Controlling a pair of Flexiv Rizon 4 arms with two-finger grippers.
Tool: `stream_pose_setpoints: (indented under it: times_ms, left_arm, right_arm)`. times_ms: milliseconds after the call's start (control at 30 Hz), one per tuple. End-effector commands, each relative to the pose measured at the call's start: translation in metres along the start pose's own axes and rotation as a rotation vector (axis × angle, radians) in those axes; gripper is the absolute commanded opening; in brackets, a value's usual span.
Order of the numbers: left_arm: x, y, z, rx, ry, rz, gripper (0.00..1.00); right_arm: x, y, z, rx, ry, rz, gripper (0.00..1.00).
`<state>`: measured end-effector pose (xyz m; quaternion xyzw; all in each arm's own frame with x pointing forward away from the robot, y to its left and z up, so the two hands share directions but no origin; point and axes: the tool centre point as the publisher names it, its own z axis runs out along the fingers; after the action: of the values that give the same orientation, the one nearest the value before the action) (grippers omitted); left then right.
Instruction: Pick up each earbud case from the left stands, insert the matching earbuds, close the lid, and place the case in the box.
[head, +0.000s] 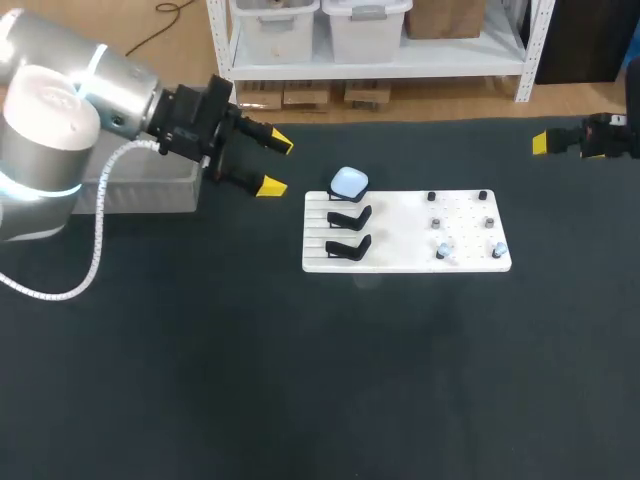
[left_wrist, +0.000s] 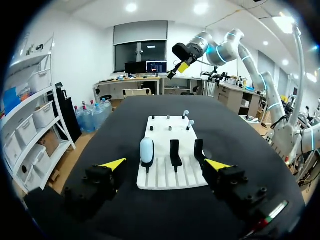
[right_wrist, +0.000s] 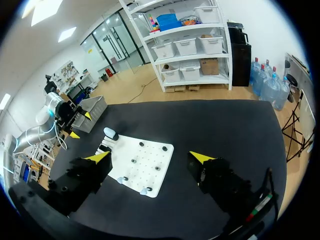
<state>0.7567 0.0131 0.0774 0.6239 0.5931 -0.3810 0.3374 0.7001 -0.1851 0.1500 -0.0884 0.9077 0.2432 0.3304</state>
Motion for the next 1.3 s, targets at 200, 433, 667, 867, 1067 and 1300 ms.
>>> stream_pose_setpoints:
  times_ms: [200, 433, 667, 867, 1067, 1300]
  left_arm:
    - [0.008, 0.001, 0.021, 0.016, -0.006, 0.026, 0.96]
    - [0.012, 0.008, 0.036, 0.017, -0.006, 0.021, 0.96]
    - [0.016, 0.015, 0.055, 0.015, -0.010, 0.011, 0.94]
    - [0.017, 0.022, 0.067, 0.022, -0.004, -0.002, 0.93]
    - [0.014, 0.029, 0.074, 0.023, -0.008, -0.012, 0.91]
    - [0.014, 0.034, 0.080, 0.023, -0.012, -0.024, 0.86]
  right_arm:
    - [0.000, 0.000, 0.000, 0.000, 0.000, 0.000, 1.00]
    - [0.000, 0.000, 0.000, 0.000, 0.000, 0.000, 1.00]
    - [0.000, 0.000, 0.000, 0.000, 0.000, 0.000, 1.00]
    - [0.000, 0.000, 0.000, 0.000, 0.000, 0.000, 1.00]
    - [0.000, 0.000, 0.000, 0.000, 0.000, 0.000, 1.00]
    - [0.000, 0.000, 0.000, 0.000, 0.000, 0.000, 1.00]
